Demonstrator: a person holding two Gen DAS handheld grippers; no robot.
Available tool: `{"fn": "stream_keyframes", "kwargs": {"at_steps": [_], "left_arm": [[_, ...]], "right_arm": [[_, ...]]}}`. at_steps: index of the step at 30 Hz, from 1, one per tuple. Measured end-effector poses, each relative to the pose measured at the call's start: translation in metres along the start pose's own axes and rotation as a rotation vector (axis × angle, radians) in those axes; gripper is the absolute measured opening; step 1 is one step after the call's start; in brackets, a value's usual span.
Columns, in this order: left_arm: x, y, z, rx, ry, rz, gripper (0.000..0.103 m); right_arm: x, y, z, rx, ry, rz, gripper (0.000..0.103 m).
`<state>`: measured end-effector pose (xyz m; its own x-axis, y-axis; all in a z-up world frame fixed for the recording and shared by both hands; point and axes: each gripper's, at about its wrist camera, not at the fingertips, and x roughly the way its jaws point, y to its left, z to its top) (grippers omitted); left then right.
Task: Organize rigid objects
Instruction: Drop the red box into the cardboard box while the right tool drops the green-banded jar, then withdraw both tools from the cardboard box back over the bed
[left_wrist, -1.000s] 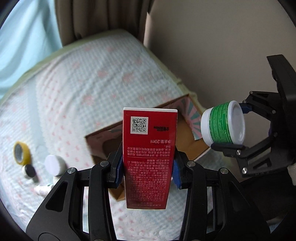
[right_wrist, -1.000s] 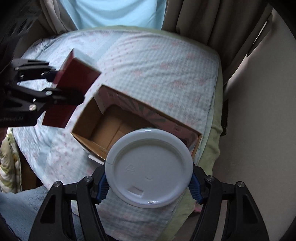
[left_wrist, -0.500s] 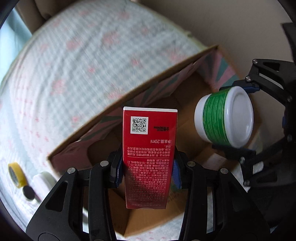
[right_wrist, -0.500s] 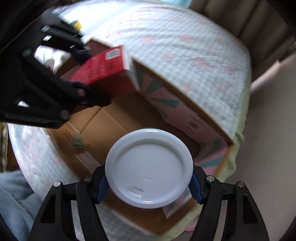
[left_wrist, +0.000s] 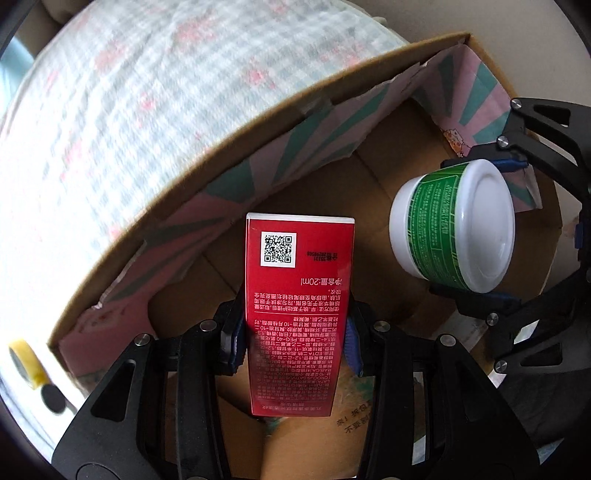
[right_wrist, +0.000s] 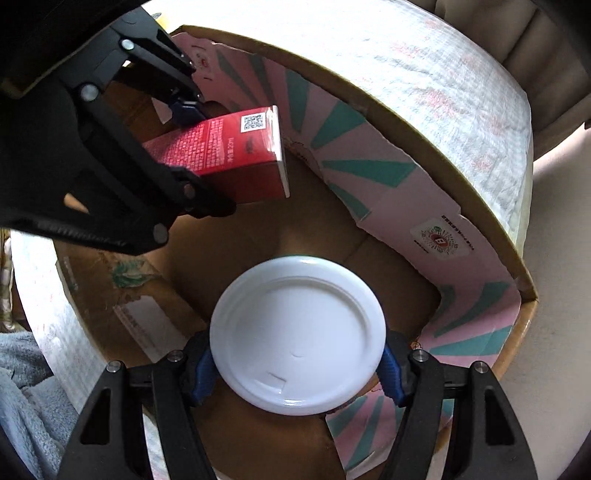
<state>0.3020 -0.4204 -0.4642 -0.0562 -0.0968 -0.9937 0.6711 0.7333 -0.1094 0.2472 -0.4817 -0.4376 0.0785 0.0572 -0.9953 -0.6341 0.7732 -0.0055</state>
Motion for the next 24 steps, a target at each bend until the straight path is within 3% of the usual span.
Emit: {"fn": "stream_keyframes", "kwargs": {"at_steps": [2,3,4,5,8,15,17,24], "left_arm": [[-0.004,0.000,0.001,0.001,-0.012,0.036,0.040],[-0.006,0.000,0.001,0.002,-0.016,0.052,0.048],[-0.010,0.000,0.000,0.000,-0.029,0.057,0.092],[-0.017,-0.001,-0.001,-0.005,-0.062,0.049,0.102],[-0.027,0.000,0.002,-0.019,-0.092,0.016,0.103],[-0.046,-0.009,0.000,-0.002,-0.103,0.043,0.103],[-0.046,-0.014,0.006,-0.001,-0.109,0.048,0.103],[-0.084,-0.011,-0.014,-0.012,-0.145,0.067,0.103]], "right_arm": [[-0.003,-0.006,0.004,0.027,-0.004,0.005,0.066],[-0.005,-0.009,0.005,0.040,-0.011,0.008,0.074],[-0.010,-0.011,0.006,0.049,-0.033,0.015,0.100],[-0.015,-0.013,0.007,0.057,-0.056,0.025,0.103],[-0.026,-0.018,0.006,0.098,-0.096,0.039,0.103],[-0.027,-0.014,0.002,0.087,-0.069,0.010,0.103],[-0.037,0.005,0.000,0.083,-0.069,0.003,0.103],[-0.067,0.011,-0.001,0.072,-0.074,-0.023,0.103]]}}
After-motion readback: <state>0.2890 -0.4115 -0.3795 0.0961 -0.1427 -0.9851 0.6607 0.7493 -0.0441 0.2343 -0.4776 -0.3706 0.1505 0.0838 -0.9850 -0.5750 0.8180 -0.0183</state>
